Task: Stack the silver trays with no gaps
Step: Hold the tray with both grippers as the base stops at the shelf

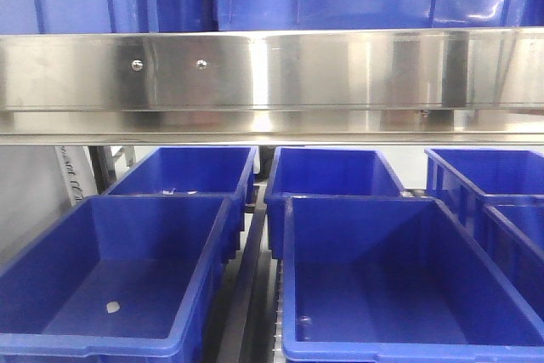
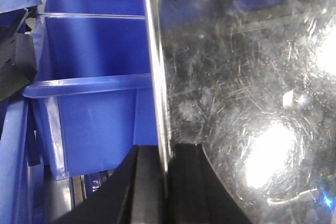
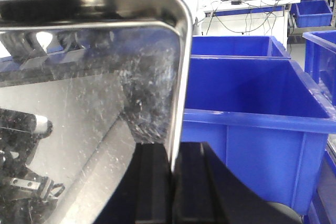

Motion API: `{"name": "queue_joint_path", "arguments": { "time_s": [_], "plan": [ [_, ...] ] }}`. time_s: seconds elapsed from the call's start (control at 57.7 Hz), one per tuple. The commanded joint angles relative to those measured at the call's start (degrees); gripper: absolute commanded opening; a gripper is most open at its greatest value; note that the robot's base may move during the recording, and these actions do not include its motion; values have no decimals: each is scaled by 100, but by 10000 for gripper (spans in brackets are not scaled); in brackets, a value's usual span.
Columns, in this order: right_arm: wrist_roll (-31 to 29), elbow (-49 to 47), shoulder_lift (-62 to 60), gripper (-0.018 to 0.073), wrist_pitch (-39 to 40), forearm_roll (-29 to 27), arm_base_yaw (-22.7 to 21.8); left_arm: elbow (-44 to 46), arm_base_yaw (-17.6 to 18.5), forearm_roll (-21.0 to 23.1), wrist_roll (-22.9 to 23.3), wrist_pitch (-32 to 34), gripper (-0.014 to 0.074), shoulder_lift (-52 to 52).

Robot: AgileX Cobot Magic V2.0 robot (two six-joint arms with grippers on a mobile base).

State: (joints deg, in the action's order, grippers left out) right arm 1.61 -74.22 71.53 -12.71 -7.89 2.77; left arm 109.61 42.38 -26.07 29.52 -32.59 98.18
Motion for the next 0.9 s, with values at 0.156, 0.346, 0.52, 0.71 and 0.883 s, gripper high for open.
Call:
{"name": "queue_joint_path", "arguments": {
  "time_s": [0.156, 0.346, 0.52, 0.71, 0.883],
  "plan": [
    [-64, -41, -71, -80, 309, 86, -35, 42, -43, -159, -33, 252, -20, -101],
    [-64, -41, -61, -80, -225, 86, -35, 19, -43, -139, -33, 310, -20, -101],
    [-64, -41, 160, -80, -1032, 97, -35, -33, -43, -12, -33, -244, -20, 81],
    [-64, -41, 664, -80, -1566, 97, -35, -33, -43, 45, -33, -1019, -20, 556],
    [-64, -41, 1033, -80, -1748, 310, -35, -33, -43, 411, -33, -1054, -20, 926]
  ]
}}
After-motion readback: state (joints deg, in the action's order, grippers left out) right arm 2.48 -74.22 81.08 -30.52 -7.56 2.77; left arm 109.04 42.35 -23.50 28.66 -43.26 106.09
